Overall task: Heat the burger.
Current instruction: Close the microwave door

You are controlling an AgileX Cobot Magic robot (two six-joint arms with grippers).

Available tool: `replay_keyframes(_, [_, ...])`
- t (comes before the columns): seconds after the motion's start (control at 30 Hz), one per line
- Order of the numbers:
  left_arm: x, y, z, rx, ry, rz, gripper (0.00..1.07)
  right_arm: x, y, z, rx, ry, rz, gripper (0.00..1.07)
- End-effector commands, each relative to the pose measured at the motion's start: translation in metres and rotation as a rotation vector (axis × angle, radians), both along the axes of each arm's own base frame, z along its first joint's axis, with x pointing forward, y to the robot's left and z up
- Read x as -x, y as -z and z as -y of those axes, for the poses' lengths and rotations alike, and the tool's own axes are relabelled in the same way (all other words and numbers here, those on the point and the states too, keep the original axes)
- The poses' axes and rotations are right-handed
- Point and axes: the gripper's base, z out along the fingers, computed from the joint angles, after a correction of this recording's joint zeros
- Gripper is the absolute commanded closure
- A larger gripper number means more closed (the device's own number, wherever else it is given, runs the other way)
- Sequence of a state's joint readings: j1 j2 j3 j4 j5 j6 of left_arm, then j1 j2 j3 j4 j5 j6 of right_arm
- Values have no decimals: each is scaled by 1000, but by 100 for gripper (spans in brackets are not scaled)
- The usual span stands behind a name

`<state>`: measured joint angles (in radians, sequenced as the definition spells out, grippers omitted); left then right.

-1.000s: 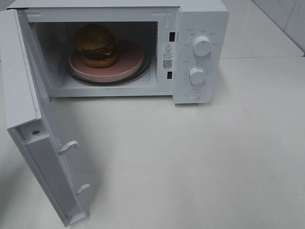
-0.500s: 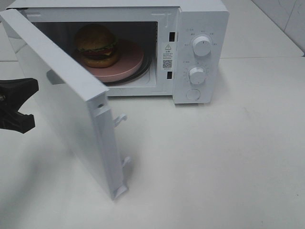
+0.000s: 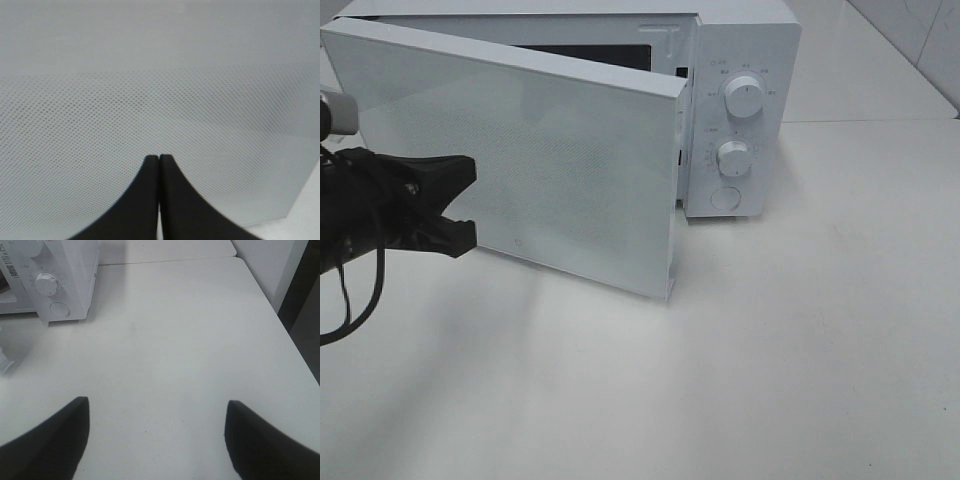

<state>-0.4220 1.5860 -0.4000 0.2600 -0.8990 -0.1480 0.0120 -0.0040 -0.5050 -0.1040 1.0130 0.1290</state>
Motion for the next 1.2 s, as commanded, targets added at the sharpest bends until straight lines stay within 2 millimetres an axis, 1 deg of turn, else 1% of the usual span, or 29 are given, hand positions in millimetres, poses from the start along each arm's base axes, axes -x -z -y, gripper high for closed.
replay_keyframes(0.03, [-5,-5,10,23,-1,31,107,4,0,0,6,1,32,34])
replay_keyframes(0.07, [-8,-6,18,26,4,37,107,4,0,0,6,1,32,34])
replay_keyframes(0.1, [-8,-6,18,26,4,37,107,4,0,0,6,1,32,34])
replay_keyframes(0.13, [-11,-6,27,35,13,39,107,4,0,0,6,1,32,34])
replay_keyframes(0.17, [-12,-6,31,41,16,39,107,4,0,0,6,1,32,34])
replay_keyframes(0.2, [-12,-6,31,41,16,39,107,4,0,0,6,1,32,34])
replay_keyframes(0.23, [-16,-7,39,52,15,42,107,4,0,0,6,1,32,34])
replay_keyframes(0.3, [-18,-7,42,57,12,42,107,4,0,0,6,1,32,34])
replay_keyframes(0.37, [-23,-6,52,64,12,43,107,4,0,0,6,1,32,34])
replay_keyframes(0.4, [-23,-6,52,64,12,43,107,4,0,0,6,1,32,34])
replay_keyframes(0.47, [-27,-6,63,77,17,48,107,4,0,0,6,1,32,34])
replay_keyframes(0.5, [-27,-6,63,77,17,48,107,4,0,0,6,1,32,34])
replay_keyframes(0.53, [-30,-9,71,88,31,61,107,4,0,0,6,1,32,34])
replay_keyframes(0.6, [-31,-10,74,92,35,65,107,4,0,0,6,1,32,34])
replay_keyframes(0.67, [-41,-13,87,131,10,68,107,4,0,0,7,0,32,34])
replay_keyframes(0.77, [-42,-13,89,141,-1,62,107,4,0,0,7,0,32,34])
replay_keyframes(0.83, [-48,-13,98,169,-22,59,107,4,0,0,7,0,32,34])
replay_keyframes(0.87, [-48,-13,98,169,-22,59,107,4,0,0,7,0,32,34])
replay_keyframes(0.93, [-56,-14,107,181,-17,71,107,4,0,0,7,0,32,34])
replay_keyframes(0.97, [-56,-14,107,181,-17,71,107,4,0,0,7,0,32,34])
replay_keyframes(1.03, [-64,-16,114,196,-18,86,107,4,0,0,7,0,32,34])
replay_keyframes(1.07, [-64,-16,114,196,-18,86,107,4,0,0,7,0,32,34])
replay_keyframes(1.17, [-78,-17,122,231,-51,93,107,4,0,0,7,0,32,34])
replay_keyframes(1.2, [-78,-17,122,231,-51,93,107,4,0,0,7,0,32,34])
